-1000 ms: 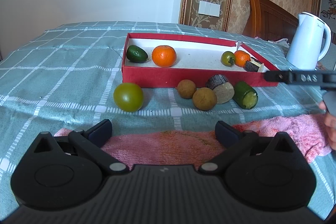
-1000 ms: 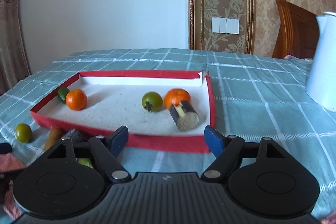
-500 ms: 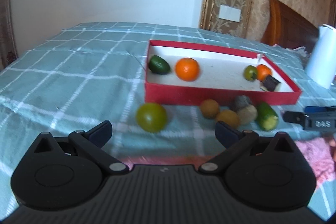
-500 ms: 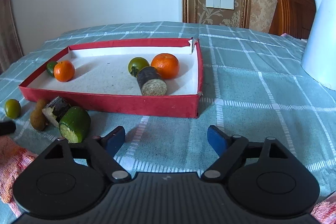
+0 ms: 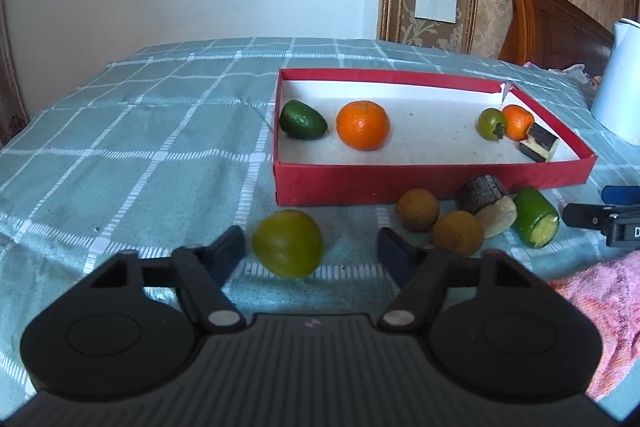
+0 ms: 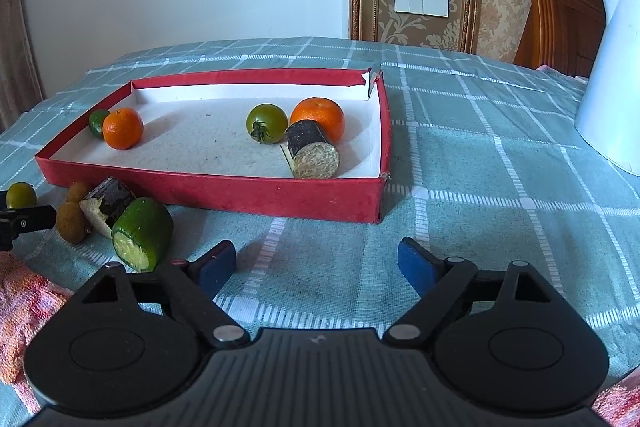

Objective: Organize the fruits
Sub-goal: 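Move the left tool to the dark green round fruit and close, then carry the dark green fruit into the box beside the orange and release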

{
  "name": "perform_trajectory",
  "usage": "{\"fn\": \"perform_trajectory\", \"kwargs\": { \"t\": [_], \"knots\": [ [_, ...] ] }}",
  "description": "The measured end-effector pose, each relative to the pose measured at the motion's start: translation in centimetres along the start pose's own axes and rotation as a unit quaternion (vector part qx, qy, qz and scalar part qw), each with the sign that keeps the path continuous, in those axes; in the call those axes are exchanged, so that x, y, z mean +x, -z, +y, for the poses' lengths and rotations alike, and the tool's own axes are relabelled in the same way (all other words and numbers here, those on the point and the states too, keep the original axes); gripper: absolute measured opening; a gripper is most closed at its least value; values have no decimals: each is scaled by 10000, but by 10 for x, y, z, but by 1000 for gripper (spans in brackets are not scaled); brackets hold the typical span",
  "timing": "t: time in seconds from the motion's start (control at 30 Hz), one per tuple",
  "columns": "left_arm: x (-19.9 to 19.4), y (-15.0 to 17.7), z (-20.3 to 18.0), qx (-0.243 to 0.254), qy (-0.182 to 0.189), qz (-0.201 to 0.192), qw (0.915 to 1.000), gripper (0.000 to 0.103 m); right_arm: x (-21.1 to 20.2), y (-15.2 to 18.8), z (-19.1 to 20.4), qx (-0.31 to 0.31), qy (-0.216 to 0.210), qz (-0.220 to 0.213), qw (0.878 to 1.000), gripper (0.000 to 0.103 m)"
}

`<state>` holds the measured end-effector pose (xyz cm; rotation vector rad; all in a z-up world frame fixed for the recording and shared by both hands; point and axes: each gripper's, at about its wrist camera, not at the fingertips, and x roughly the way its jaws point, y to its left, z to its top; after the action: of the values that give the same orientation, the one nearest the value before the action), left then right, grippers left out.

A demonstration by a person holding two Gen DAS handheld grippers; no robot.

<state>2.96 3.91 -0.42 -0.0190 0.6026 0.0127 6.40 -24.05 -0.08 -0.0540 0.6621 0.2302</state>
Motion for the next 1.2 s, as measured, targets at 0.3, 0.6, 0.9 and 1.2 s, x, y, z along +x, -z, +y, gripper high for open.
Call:
{"fn": "perform_trajectory", "kwargs": {
  "t": [0.3,0.6,0.9,1.2],
  "knots": [
    [-7,4,3,10,-89,-184,9998,31,0,0,0,-2,2,1,10000,89],
    [-16,1,-7,186,-104,-303,9993,31,0,0,0,-2,4,2,10000,89],
    [-19,-35,-20,353,10,-609,9975,31,2,1,-1,38,54,49,10000,98],
    [27,-59,-22,275,-130,-409,9987,31,2,1,-1,36,56,50,10000,98]
  ]
}}
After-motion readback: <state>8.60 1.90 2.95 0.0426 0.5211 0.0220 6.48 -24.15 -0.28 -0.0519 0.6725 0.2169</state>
